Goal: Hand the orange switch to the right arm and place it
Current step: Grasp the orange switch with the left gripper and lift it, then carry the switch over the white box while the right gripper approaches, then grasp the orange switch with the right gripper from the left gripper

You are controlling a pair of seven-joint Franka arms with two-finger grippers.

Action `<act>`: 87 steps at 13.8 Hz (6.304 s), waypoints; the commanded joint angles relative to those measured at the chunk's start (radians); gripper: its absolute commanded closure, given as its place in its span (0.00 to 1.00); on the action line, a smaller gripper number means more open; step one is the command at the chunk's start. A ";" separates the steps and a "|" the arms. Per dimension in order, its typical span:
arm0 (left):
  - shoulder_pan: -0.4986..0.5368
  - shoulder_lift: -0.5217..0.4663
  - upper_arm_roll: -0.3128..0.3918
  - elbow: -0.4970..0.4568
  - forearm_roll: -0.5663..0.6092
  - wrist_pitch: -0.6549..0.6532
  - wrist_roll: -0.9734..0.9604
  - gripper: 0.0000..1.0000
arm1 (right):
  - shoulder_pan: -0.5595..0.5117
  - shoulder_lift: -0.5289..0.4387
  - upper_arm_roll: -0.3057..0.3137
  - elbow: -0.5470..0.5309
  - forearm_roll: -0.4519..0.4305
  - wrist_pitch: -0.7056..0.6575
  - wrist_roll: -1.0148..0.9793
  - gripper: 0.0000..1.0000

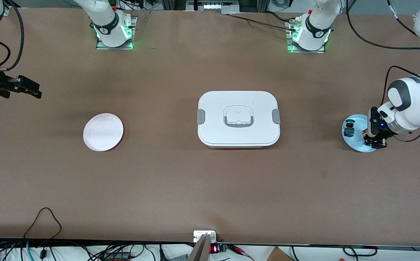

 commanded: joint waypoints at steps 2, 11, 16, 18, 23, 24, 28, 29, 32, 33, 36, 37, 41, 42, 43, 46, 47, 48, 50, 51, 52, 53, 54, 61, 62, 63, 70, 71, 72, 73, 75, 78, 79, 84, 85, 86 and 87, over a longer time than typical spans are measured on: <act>0.176 0.002 -0.263 0.125 -0.010 -0.250 0.026 1.00 | -0.001 -0.027 0.000 -0.025 0.008 0.009 0.009 0.00; 0.184 0.009 -0.475 0.249 -0.447 -0.697 0.023 1.00 | -0.019 -0.024 0.002 -0.023 0.008 0.017 0.009 0.00; 0.128 0.040 -0.520 0.246 -0.854 -0.798 0.011 1.00 | -0.018 -0.024 0.002 -0.022 0.012 0.001 -0.004 0.00; 0.091 0.042 -0.521 0.240 -0.969 -0.816 0.005 1.00 | -0.019 -0.017 0.002 -0.014 0.012 -0.034 -0.005 0.00; 0.039 0.040 -0.589 0.238 -1.123 -0.792 0.018 1.00 | -0.033 -0.001 -0.004 0.009 0.025 -0.103 -0.025 0.00; 0.020 0.039 -0.596 0.238 -1.137 -0.769 0.020 0.99 | -0.039 0.000 -0.009 0.009 0.067 -0.138 -0.028 0.00; -0.027 0.036 -0.656 0.231 -1.251 -0.645 0.027 0.99 | -0.039 0.025 -0.007 0.012 0.204 -0.232 -0.025 0.00; -0.027 0.036 -0.685 0.211 -1.287 -0.605 0.027 0.99 | -0.045 0.036 -0.013 0.027 0.276 -0.233 -0.028 0.00; -0.031 0.034 -0.751 0.197 -1.364 -0.501 0.032 0.99 | -0.058 0.046 -0.021 0.029 0.438 -0.232 -0.034 0.00; -0.034 0.034 -0.764 0.194 -1.381 -0.478 0.032 1.00 | -0.052 0.051 -0.018 0.023 0.516 -0.232 -0.024 0.00; -0.063 0.033 -0.765 0.179 -1.416 -0.451 0.032 1.00 | -0.024 0.074 -0.015 -0.029 0.767 -0.226 -0.013 0.00; -0.064 0.034 -0.767 0.180 -1.418 -0.441 0.032 1.00 | 0.000 0.085 -0.015 -0.029 0.832 -0.223 -0.001 0.00; -0.072 0.034 -0.767 0.180 -1.430 -0.439 0.034 1.00 | 0.070 0.137 -0.015 -0.034 1.060 -0.180 0.041 0.00; -0.072 0.034 -0.767 0.180 -1.430 -0.439 0.034 1.00 | 0.082 0.140 -0.015 -0.049 1.094 -0.161 0.042 0.00; -0.072 0.034 -0.767 0.180 -1.432 -0.439 0.034 1.00 | 0.094 0.142 -0.015 -0.083 1.153 -0.135 0.038 0.00; -0.074 0.034 -0.767 0.180 -1.435 -0.438 0.034 1.00 | 0.175 0.140 -0.015 -0.166 1.337 -0.014 0.024 0.00; -0.074 0.034 -0.767 0.180 -1.444 -0.438 0.034 1.00 | 0.209 0.140 -0.015 -0.177 1.377 0.039 0.024 0.00; -0.075 0.034 -0.767 0.180 -1.447 -0.438 0.035 1.00 | 0.246 0.142 -0.015 -0.190 1.416 0.090 0.022 0.00; -0.078 0.034 -0.767 0.180 -1.449 -0.421 0.047 1.00 | 0.318 0.154 -0.014 -0.212 1.524 0.174 0.016 0.00; -0.086 0.036 -0.767 0.180 -1.452 -0.419 0.049 1.00 | 0.352 0.160 -0.015 -0.217 1.569 0.205 -0.005 0.00; -0.087 0.036 -0.767 0.180 -1.455 -0.419 0.050 1.00 | 0.381 0.166 -0.014 -0.220 1.586 0.236 -0.030 0.00; -0.089 0.036 -0.767 0.180 -1.456 -0.419 0.054 1.00 | 0.411 0.169 -0.014 -0.224 1.591 0.268 -0.042 0.00; -0.089 0.036 -0.767 0.180 -1.464 -0.418 0.055 1.00 | 0.436 0.178 -0.014 -0.224 1.592 0.294 -0.060 0.00; -0.089 0.036 -0.767 0.180 -1.467 -0.418 0.064 1.00 | 0.518 0.243 -0.012 -0.249 1.835 0.333 -0.290 0.00; -0.089 0.036 -0.767 0.180 -1.467 -0.418 0.064 1.00 | 0.530 0.246 -0.012 -0.249 1.855 0.348 -0.313 0.00; -0.089 0.036 -0.767 0.180 -1.465 -0.418 0.064 1.00 | 0.536 0.247 -0.012 -0.247 1.887 0.365 -0.327 0.00; -0.089 0.036 -0.767 0.180 -1.467 -0.418 0.070 0.99 | 0.614 0.247 -0.010 -0.244 1.985 0.520 -0.387 0.00; -0.089 0.036 -0.767 0.180 -1.467 -0.418 0.070 0.99 | 0.616 0.247 -0.010 -0.244 1.985 0.524 -0.387 0.00; -0.089 0.036 -0.767 0.180 -1.467 -0.418 0.070 0.99 | 0.616 0.247 -0.010 -0.244 1.985 0.526 -0.389 0.00; -0.089 0.036 -0.767 0.180 -1.467 -0.418 0.070 0.99 | 0.616 0.247 -0.010 -0.244 1.987 0.526 -0.387 0.00; -0.089 0.036 -0.767 0.180 -1.467 -0.418 0.070 0.99 | 0.620 0.247 -0.012 -0.243 1.987 0.528 -0.389 0.02; -0.090 0.036 -0.765 0.180 -1.467 -0.416 0.070 0.99 | 0.625 0.247 -0.010 -0.238 1.987 0.544 -0.386 0.03; -0.090 0.036 -0.767 0.180 -1.467 -0.418 0.070 0.99 | 0.628 0.247 -0.010 -0.238 1.987 0.546 -0.387 0.03; -0.090 0.036 -0.767 0.180 -1.467 -0.416 0.077 0.99 | 0.630 0.258 -0.010 -0.237 1.988 0.546 -0.387 0.03; -0.090 0.036 -0.765 0.180 -1.467 -0.418 0.077 0.99 | 0.630 0.258 -0.010 -0.235 1.988 0.546 -0.387 0.03; -0.089 0.036 -0.765 0.180 -1.467 -0.418 0.077 0.99 | 0.631 0.264 -0.010 -0.234 1.987 0.546 -0.387 0.04; -0.089 0.036 -0.765 0.180 -1.467 -0.418 0.078 0.99 | 0.637 0.272 -0.010 -0.217 1.988 0.546 -0.387 0.04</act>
